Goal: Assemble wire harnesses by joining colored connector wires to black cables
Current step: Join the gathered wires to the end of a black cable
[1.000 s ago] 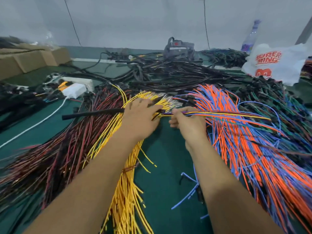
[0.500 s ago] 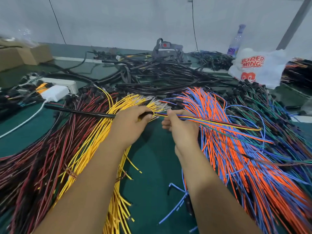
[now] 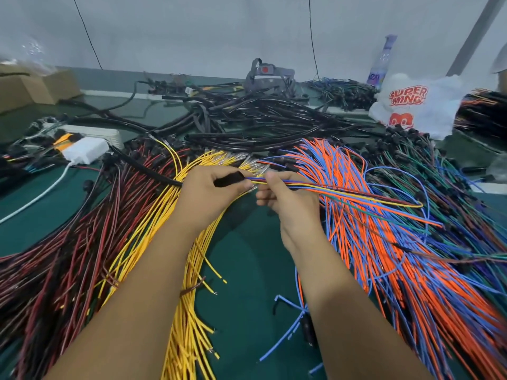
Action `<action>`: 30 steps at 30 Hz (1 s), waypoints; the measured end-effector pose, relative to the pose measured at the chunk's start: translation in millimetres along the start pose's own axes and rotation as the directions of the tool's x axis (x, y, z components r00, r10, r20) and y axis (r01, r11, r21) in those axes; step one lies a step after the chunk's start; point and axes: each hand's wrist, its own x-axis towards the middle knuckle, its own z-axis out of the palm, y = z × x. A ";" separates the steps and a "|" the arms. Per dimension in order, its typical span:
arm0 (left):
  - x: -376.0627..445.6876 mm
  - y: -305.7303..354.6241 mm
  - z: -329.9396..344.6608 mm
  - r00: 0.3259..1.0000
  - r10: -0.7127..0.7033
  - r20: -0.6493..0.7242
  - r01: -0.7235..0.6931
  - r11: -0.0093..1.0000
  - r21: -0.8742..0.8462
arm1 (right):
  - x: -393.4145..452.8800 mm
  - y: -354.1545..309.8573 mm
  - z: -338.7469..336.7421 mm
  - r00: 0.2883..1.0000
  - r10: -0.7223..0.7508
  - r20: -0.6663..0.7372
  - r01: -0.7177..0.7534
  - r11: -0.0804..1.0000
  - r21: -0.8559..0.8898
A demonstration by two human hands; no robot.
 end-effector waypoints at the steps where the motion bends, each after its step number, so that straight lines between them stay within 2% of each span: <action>1: -0.3 1.5 -0.6 1.000 -0.003 -0.001 0.003 0.999 -0.032 | -0.3 0.0 0.3 1.000 0.004 0.007 -0.004 1.000 0.018; 5: -0.9 3.2 -1.5 1.000 -0.005 -0.004 0.005 0.998 -0.070 | -0.6 -0.6 0.6 0.998 0.022 0.054 -0.026 0.998 0.061; 9: -0.3 2.2 -0.5 1.000 0.004 -0.008 -0.004 0.999 -0.038 | -0.8 2.7 2.3 0.990 -0.013 0.141 0.022 0.998 -0.061; 12: -1.6 2.0 0.1 1.000 0.013 -0.018 -0.013 1.000 -0.020 | 0.1 4.9 2.2 0.988 -0.050 0.146 0.068 0.991 -0.118; 17: -2.3 -0.4 2.2 0.999 0.034 -0.033 -0.033 0.999 0.032 | -0.5 5.6 2.1 0.988 -0.072 0.137 0.085 0.993 -0.085; 21: 0.3 -5.0 7.2 0.995 0.072 -0.067 -0.058 0.980 0.191 | 0.5 4.3 1.2 0.994 -0.097 0.042 0.099 0.994 -0.052; 24: 1.3 -9.1 5.7 0.991 0.109 -0.076 -0.070 0.917 0.393 | 2.2 3.0 -0.8 0.995 -0.100 -0.023 0.099 0.995 -0.014; 26: 0.8 -9.4 3.7 0.985 0.147 -0.086 -0.082 0.852 0.517 | 2.4 2.5 -0.8 0.995 -0.093 -0.026 0.093 0.996 0.012; 30: 1.4 -7.9 0.5 0.974 0.218 -0.069 -0.126 0.766 0.631 | 1.1 1.3 -0.6 0.997 -0.075 0.036 0.073 0.996 0.053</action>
